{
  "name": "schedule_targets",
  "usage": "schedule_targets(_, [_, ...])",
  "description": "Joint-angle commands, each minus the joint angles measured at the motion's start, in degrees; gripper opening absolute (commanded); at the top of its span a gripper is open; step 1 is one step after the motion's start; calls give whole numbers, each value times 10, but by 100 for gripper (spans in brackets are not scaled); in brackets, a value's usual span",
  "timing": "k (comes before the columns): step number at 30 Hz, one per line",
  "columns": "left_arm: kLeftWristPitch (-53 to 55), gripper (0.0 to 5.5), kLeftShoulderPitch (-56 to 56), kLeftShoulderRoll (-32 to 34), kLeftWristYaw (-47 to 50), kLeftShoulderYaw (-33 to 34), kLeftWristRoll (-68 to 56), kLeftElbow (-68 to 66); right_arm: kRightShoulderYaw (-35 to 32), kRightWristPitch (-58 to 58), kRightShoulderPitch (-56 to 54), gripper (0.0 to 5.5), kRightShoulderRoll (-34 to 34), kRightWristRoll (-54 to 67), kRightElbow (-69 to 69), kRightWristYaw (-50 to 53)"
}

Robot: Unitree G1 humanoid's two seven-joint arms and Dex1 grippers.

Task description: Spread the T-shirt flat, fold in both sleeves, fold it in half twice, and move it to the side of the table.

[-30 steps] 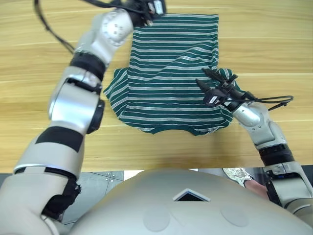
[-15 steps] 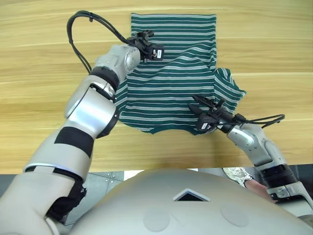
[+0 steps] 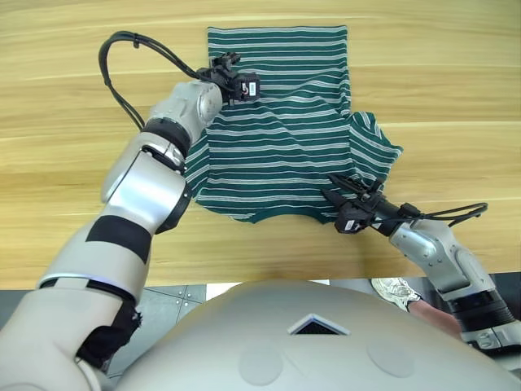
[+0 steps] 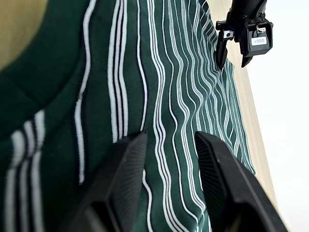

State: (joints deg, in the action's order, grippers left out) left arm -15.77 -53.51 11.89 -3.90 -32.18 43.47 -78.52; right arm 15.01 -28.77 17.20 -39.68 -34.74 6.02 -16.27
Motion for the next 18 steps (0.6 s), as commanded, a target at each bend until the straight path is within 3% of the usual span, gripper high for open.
schedule_targets(1, [17,269,21,14,-1,0,0,-14,8,9,14,188,-16,-13,-13,-18])
schedule_targets(5, [-10,269,23,7,1,6,-9,-11,1,-5,1,188,-5,1,-6,0])
schedule_targets(11, [-82,269,3,4,30,25,-27,2,-67,-17,-50,188,86,144,81,70])
schedule_targets(14, [-145,269,-23,38,89,46,-45,28,-88,-13,-50,188,102,183,91,73])
schedule_targets(18, [-238,269,7,138,153,74,-54,124,-92,-22,-40,188,101,169,65,72])
